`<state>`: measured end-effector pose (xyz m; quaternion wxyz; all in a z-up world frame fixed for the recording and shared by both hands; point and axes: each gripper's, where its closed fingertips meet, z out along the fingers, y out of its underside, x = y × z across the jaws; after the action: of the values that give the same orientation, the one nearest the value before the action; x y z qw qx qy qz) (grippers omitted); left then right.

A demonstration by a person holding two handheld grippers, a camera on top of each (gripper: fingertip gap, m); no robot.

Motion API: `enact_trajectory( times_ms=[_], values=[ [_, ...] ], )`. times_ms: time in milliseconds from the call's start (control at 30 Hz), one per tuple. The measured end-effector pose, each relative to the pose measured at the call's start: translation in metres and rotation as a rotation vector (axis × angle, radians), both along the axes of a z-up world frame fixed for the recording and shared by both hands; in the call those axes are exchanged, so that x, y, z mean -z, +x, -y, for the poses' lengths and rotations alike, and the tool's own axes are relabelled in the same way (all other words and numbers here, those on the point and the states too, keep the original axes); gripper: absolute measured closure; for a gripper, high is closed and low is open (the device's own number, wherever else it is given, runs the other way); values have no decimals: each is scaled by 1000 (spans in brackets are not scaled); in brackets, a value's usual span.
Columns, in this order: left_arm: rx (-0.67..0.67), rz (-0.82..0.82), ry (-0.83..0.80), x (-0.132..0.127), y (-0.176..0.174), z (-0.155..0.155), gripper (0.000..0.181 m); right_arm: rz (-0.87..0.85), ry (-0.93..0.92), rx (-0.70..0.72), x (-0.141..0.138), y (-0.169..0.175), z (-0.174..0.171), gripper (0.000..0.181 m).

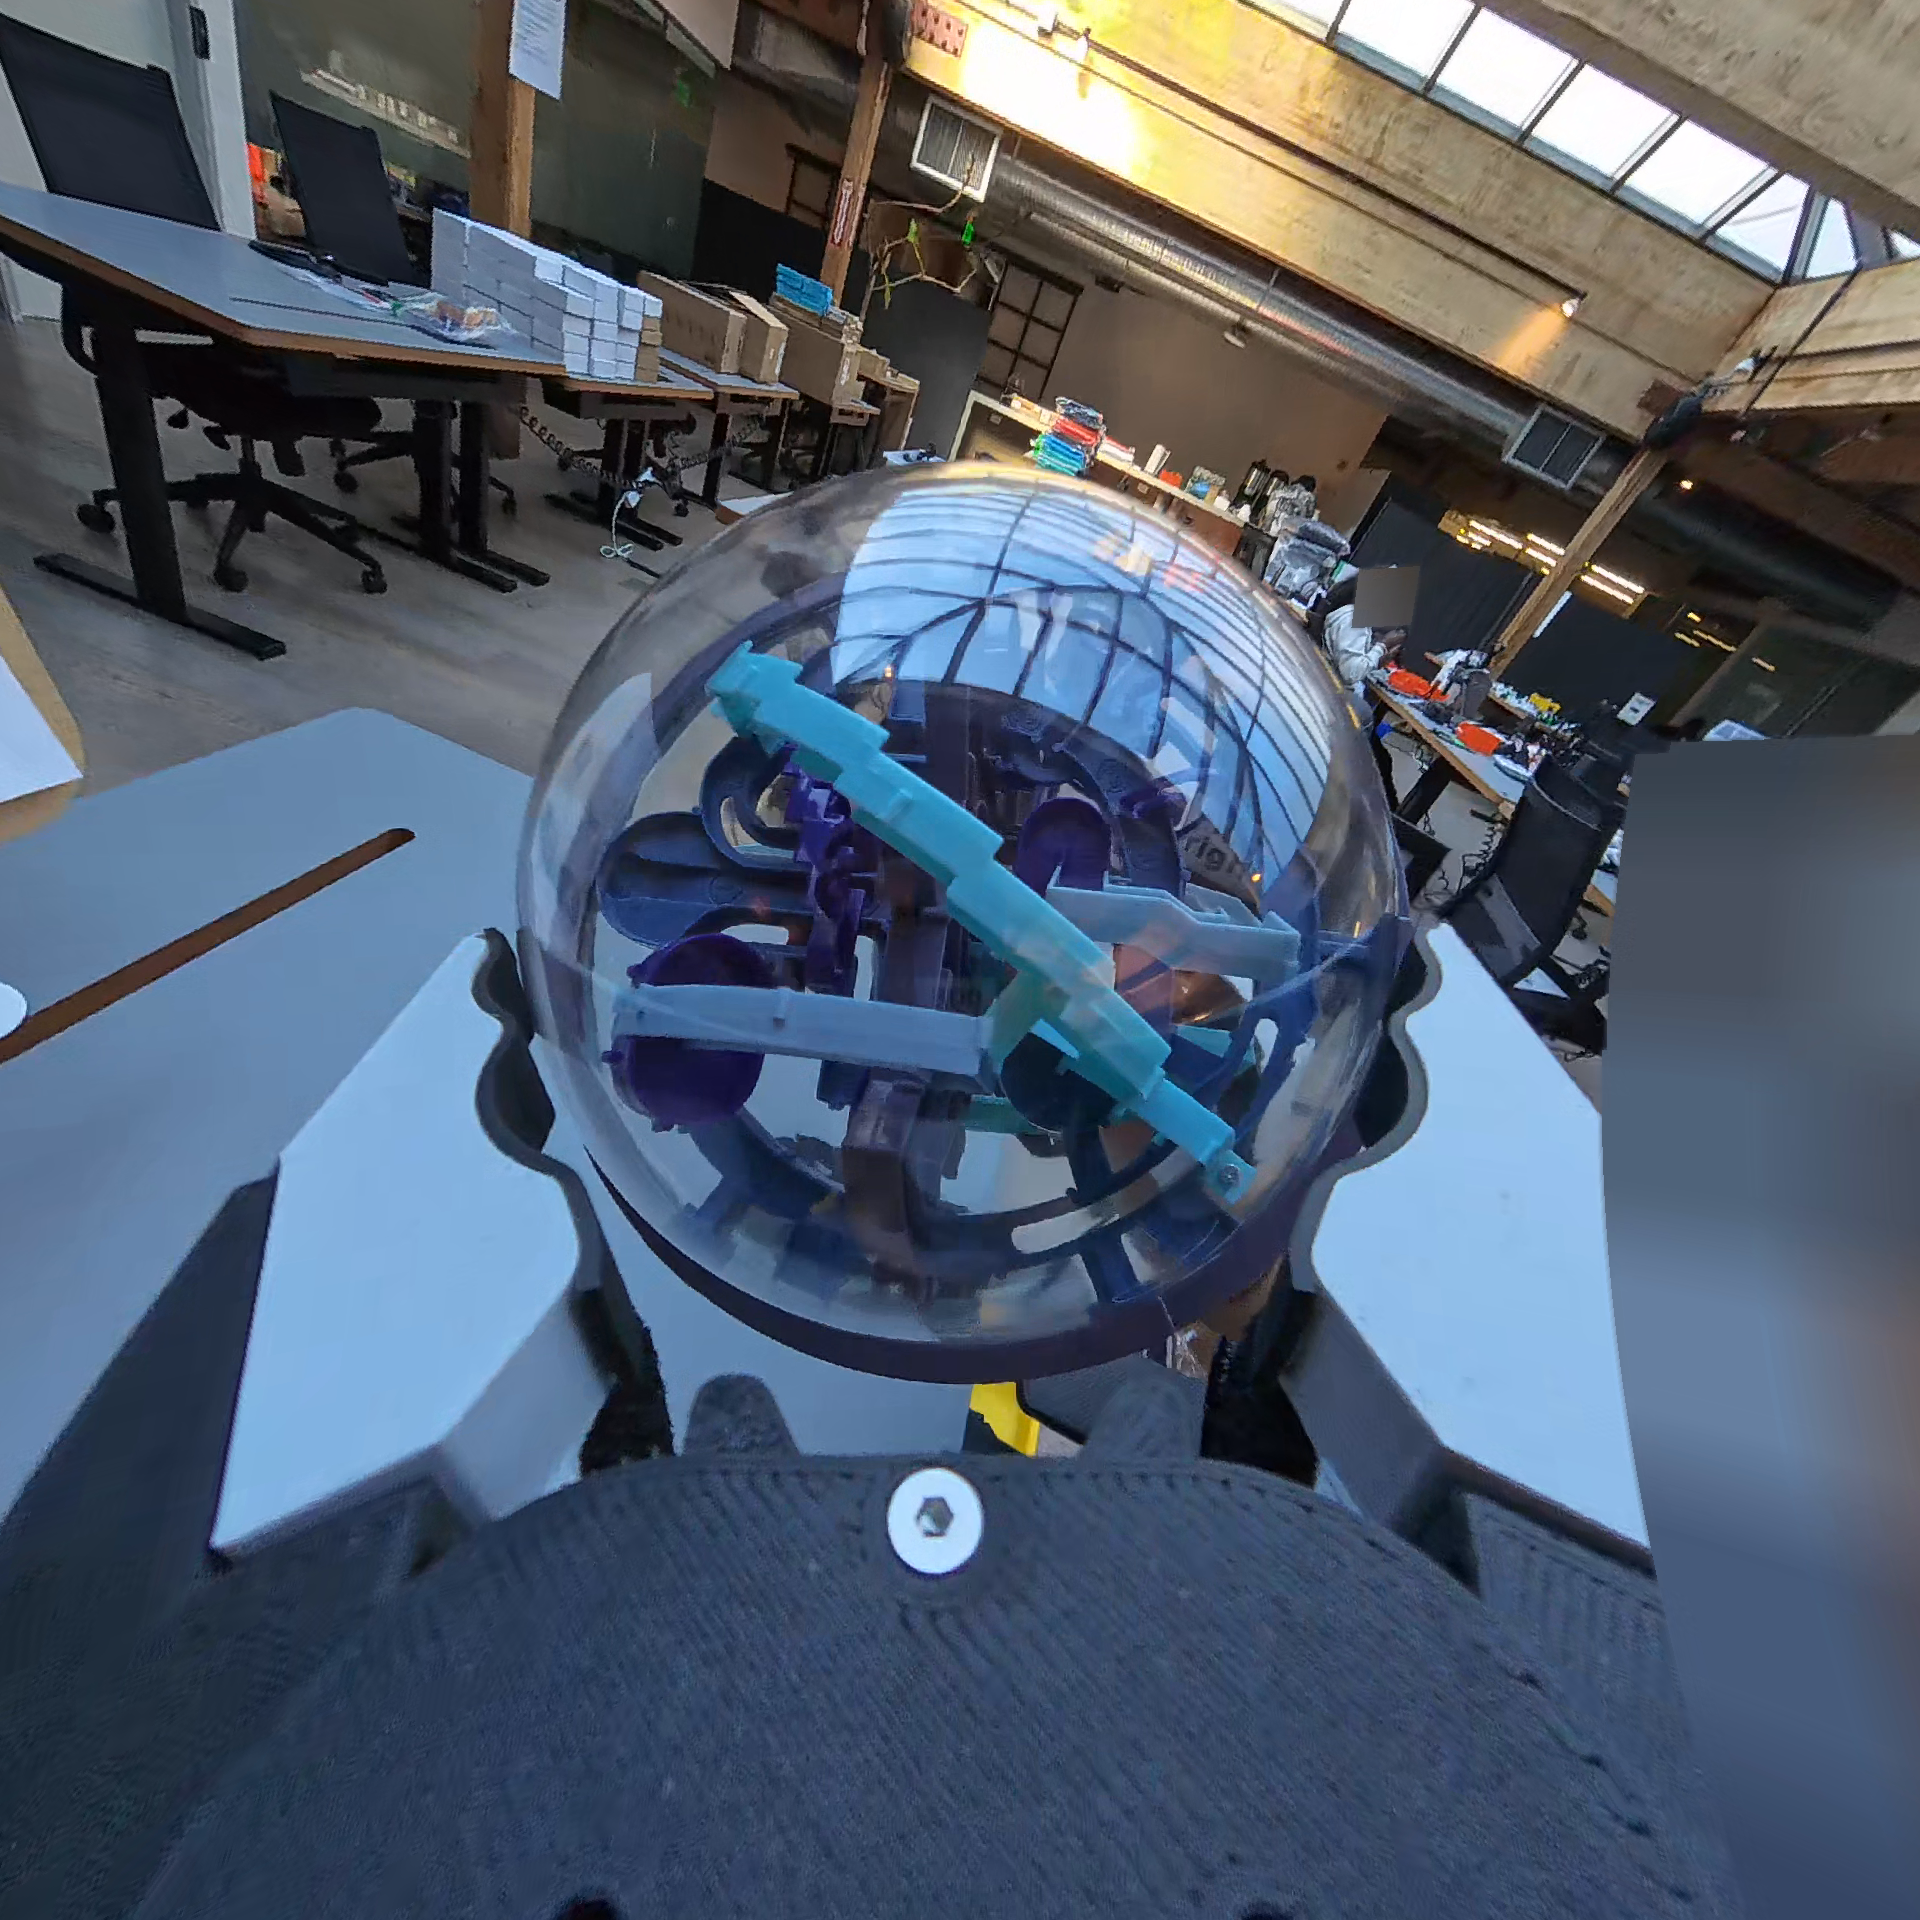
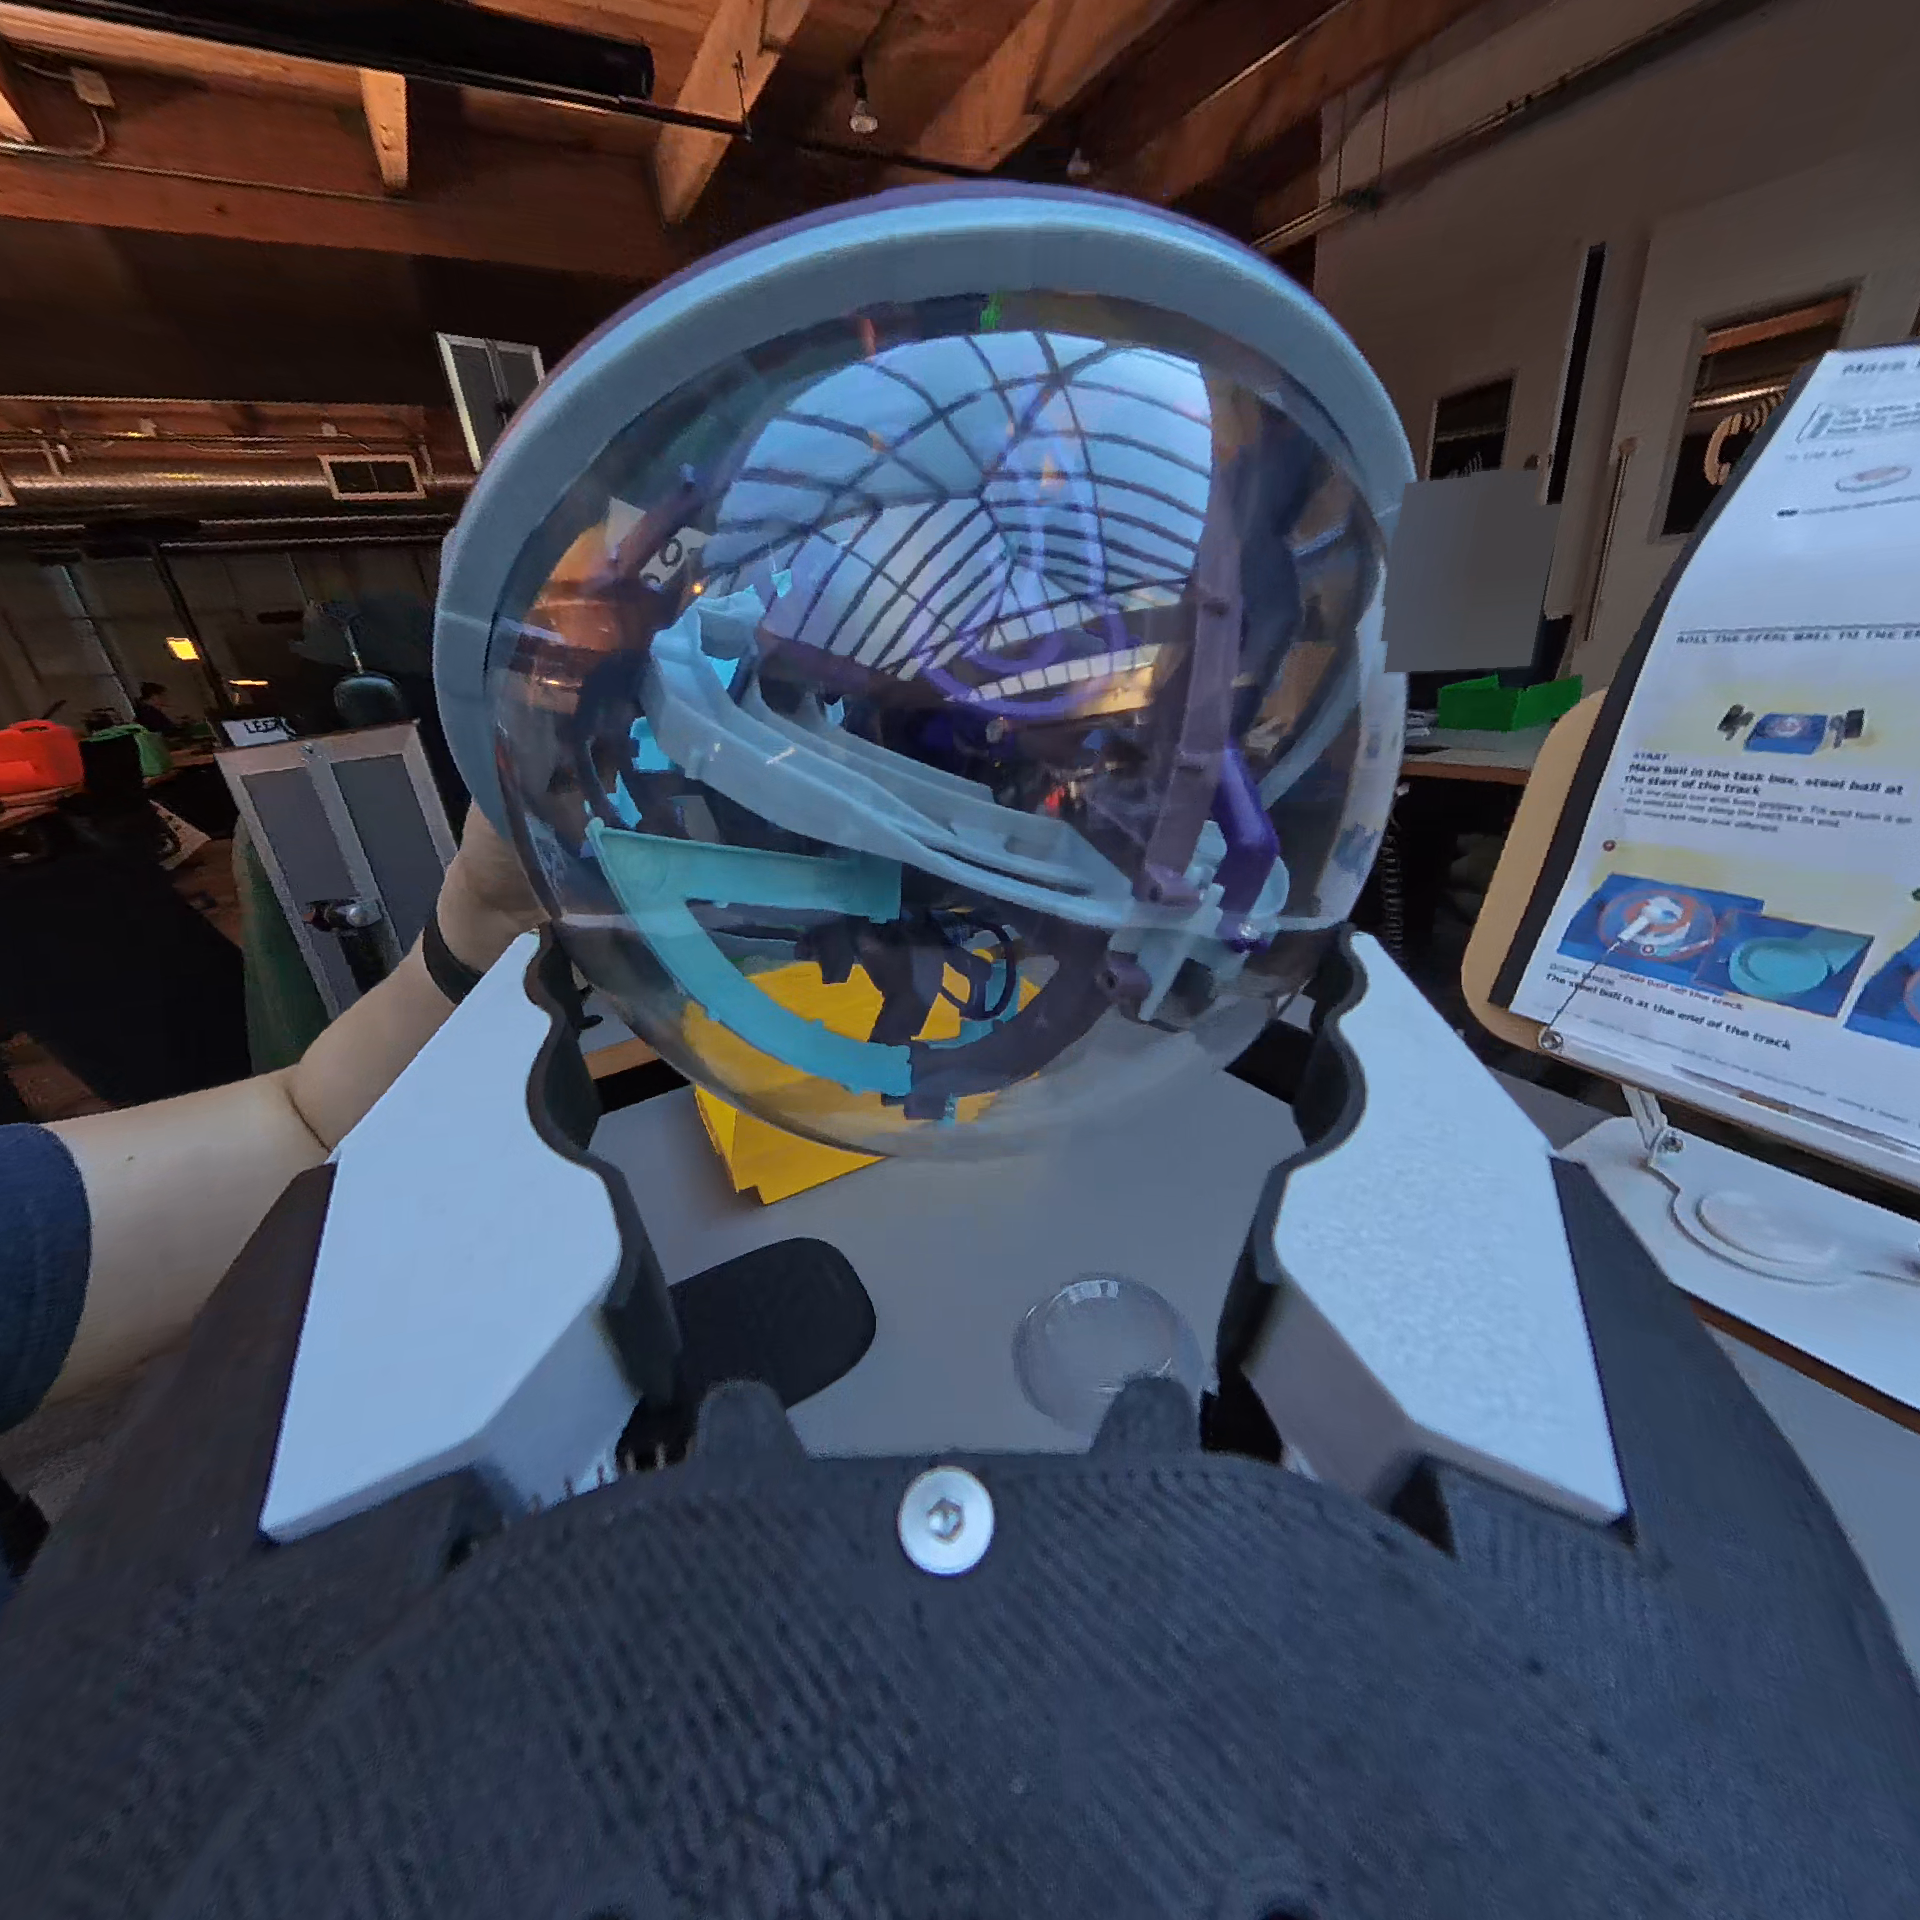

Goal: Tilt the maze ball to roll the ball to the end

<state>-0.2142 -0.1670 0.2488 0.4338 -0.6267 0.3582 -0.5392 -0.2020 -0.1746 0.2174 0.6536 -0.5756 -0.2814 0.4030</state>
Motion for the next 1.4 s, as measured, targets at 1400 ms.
enact_trajectory(
  times_ms=[1400],
  values=[
    [103,266,-222,104,-30,-148,35,85,-101,-78,59,-13,-156,47]
  ],
)
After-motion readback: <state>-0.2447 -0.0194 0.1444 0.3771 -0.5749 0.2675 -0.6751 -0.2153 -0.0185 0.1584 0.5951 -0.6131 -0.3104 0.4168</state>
